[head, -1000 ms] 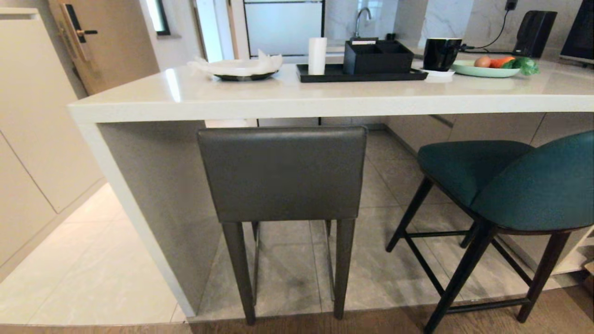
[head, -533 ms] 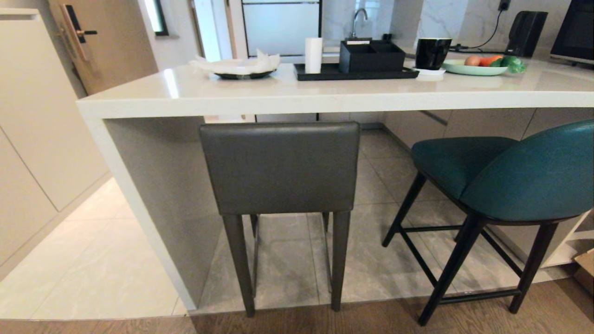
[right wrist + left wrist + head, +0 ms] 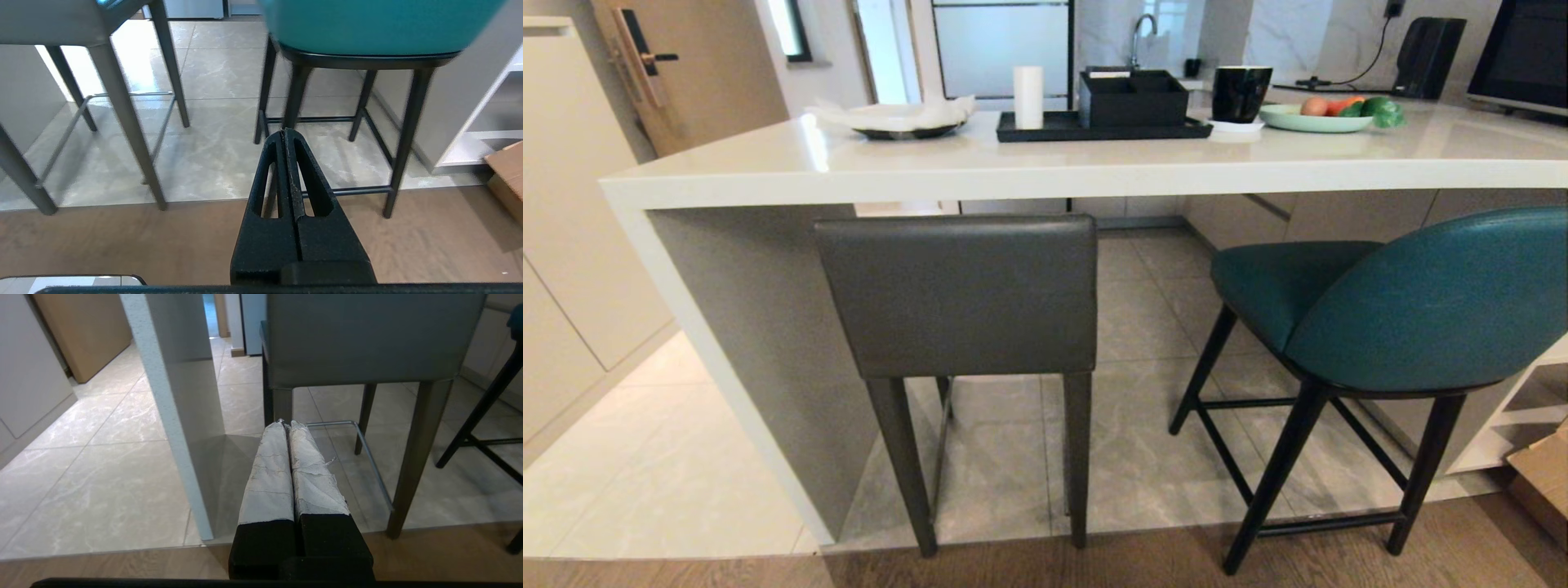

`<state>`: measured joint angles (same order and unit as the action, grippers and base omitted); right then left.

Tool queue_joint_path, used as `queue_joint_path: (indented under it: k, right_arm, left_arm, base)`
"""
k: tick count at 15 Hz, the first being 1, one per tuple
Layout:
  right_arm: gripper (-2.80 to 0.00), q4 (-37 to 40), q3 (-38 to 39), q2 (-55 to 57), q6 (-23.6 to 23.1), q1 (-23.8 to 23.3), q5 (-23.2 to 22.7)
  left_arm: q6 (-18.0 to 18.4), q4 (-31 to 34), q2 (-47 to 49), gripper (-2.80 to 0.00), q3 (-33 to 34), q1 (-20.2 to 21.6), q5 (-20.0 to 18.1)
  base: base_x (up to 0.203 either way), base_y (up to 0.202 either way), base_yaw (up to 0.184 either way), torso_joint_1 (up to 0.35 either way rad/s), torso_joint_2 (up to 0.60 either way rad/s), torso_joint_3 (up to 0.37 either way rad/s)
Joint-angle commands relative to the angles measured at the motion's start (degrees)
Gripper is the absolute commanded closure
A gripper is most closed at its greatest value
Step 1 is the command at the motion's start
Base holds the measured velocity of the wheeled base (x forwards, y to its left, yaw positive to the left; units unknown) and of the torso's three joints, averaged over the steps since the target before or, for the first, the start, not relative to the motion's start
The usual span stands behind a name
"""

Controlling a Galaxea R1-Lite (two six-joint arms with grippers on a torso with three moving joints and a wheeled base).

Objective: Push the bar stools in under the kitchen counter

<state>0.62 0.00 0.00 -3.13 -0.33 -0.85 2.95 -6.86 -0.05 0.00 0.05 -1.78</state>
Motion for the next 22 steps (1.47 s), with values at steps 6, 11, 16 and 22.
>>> queue_joint_path:
  k: [6, 11, 16, 22]
  right_arm:
    - [0.00, -0.2, 0.1, 0.0, 2.1, 0.0, 0.8]
    - [0.00, -0.2, 0.1, 0.0, 2.0, 0.0, 0.7]
    - [0.00, -0.2, 0.1, 0.0, 1.9, 0.0, 0.7]
    - [0.00, -0.1, 0.1, 0.0, -1.0, 0.0, -0.1]
  left_arm:
    - [-1.3, -0.1, 0.0, 0.00, 2.3, 0.0, 0.0]
    - [-1.5, -0.1, 0.0, 0.00, 2.3, 0.0, 0.1]
    - [-1.4, -0.1, 0.0, 0.00, 2.3, 0.0, 0.1]
    - [-1.5, -0.1, 0.0, 0.00, 2.3, 0.0, 0.1]
  base:
    - [0.000, -0.196, 0.000, 0.003, 0.00, 0.002]
    - [0.000, -0.048, 0.000, 0.043, -0.15, -0.146]
    - [0.000, 0.000, 0.000, 0.157, -0.46, -0.293]
    - [0.000, 0.000, 0.000, 0.144, -0.37, -0.225]
